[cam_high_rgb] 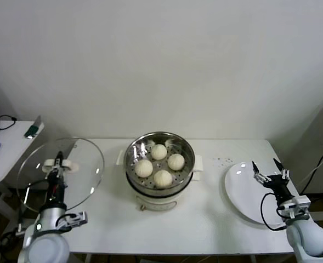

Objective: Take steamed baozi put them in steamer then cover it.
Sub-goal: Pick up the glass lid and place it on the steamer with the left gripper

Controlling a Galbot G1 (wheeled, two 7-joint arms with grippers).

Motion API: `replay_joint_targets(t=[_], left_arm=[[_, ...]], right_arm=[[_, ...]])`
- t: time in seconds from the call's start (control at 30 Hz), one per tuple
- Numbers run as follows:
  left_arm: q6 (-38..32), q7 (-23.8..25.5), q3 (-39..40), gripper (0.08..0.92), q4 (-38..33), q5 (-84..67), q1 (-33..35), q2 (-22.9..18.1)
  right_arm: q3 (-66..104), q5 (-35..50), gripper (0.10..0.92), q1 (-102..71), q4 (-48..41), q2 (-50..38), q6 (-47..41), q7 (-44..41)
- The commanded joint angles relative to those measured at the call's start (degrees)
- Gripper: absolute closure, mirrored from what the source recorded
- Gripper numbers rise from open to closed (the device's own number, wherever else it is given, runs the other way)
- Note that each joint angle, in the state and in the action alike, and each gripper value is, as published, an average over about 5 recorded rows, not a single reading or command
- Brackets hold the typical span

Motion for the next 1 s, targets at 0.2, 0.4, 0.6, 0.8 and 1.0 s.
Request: replay_joint_targets(t=[0.2,0.4,0.6,0.8,1.0], left_arm=[[15.18,18.79,35.45,0.849,-0.47,6.05,-32.39,0.79],[15.36,21.53,42.06,0.849,6.47,9.70,-37.45,-6.18],[15.36,22.88,46.48,0.849,12.37,10.72,-38.44,-13.79],[15.05,22.63,43.93,0.849,16.40,14.84,-35.56,-20.94],[14.67,22.30,42.89,0.849,17.36,14.89,-33.11,-21.57]], right_arm=[[-3.03,-1.39,0.203,4.89,-4.16,-0.18,0.20,-0.02],[-2.57,-2.12,0.203,4.90,-5.04,-0.08,0.47,-0.02],[-1.66,-2.73,0.203,4.06,-5.16,-0.19,0.62,0.01],[-0.07,-3.18,0.203,2.97,-5.08,0.38,1.03,-0.17],[0.86,-3.63,0.203,1.76,-4.36,0.54,1.32,-0.37]])
